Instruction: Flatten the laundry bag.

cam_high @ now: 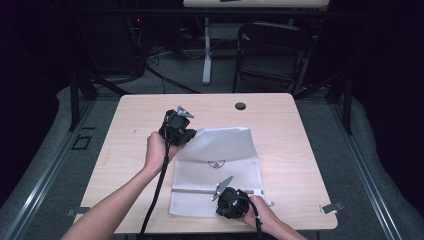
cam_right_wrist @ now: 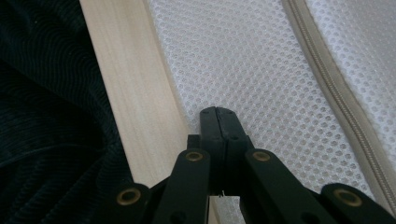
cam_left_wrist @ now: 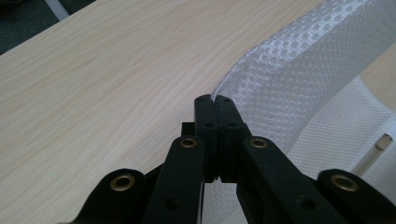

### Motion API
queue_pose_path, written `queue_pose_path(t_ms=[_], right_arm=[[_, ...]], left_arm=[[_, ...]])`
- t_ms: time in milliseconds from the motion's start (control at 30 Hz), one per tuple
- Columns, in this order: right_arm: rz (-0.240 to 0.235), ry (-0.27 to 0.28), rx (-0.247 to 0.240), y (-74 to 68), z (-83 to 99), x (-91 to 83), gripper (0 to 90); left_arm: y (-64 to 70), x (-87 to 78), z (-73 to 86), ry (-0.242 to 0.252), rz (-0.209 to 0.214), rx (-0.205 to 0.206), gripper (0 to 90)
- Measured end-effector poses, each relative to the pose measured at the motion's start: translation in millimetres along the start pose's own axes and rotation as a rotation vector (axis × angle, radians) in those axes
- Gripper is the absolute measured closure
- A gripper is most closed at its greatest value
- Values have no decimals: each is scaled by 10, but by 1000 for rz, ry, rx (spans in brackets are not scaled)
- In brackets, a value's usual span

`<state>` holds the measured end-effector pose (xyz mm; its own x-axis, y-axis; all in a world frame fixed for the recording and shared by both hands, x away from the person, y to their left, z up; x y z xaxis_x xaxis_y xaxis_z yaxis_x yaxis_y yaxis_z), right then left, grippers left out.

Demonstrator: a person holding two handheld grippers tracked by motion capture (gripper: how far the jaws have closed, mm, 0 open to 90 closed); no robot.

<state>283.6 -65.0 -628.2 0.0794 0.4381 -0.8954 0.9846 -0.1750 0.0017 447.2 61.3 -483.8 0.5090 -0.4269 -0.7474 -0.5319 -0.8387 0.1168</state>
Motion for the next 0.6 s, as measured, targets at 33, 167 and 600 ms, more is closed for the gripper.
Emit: queue_pose_path(t_ms=[33,167,600], right_arm=[[-1,-3,-7,-8,-1,1,900],[-24,0,-17,-77,-32,15,900],[15,24,-12,-78,-81,32,900]], left_arm=[[-10,7,-11,-1,-2,2,899],[-51,61,-61,17,-13,-7,899],[-117,396,-242,54,-47,-27,898]])
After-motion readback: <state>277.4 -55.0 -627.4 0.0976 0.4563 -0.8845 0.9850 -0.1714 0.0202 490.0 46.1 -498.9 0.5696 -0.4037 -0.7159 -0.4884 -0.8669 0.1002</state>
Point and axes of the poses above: each handheld gripper's, and its own axes: x roughly forward along the jaws, z roughly out of its underside, y roughly to its right, the point moved 8 cm from there along x, roughly forward along the jaws, and after that the axes turned 13 degrees about -x, right-handed, at the moved point
